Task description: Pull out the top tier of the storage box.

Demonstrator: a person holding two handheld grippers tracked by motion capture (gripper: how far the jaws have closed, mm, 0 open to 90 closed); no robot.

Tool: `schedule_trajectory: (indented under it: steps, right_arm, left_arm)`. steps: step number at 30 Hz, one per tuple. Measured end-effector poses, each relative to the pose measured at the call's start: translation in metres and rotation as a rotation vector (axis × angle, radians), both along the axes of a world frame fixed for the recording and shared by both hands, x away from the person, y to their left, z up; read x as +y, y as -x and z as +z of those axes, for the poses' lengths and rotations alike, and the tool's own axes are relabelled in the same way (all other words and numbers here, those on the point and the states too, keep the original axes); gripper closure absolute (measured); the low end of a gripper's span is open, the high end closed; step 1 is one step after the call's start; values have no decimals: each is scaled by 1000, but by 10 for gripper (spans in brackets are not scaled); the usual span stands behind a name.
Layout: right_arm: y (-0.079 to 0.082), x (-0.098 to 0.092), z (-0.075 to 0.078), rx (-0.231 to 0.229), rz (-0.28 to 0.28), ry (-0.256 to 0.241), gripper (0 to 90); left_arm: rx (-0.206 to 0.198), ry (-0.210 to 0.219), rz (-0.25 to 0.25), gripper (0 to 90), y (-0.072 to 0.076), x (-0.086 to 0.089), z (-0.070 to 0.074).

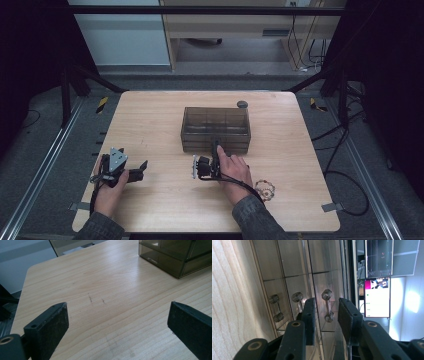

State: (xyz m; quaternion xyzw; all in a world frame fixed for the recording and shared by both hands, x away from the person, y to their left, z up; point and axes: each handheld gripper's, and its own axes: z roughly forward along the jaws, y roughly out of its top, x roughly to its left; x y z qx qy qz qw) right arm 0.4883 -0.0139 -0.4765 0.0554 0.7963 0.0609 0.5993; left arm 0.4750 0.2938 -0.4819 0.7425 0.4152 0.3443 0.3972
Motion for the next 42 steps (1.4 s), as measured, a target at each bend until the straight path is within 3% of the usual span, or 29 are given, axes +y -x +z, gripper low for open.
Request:
schedule_trajectory:
  steps: [13,42]
  right_arm:
    - [-4,-1,1,-1,-4,-36,726]
    - [-8,-2,-1,2,17,11,771]
  left_arm:
    - [5,-1,-5,35,-1,0,-1]
    - [10,-8,-14,39,-1,-2,-1]
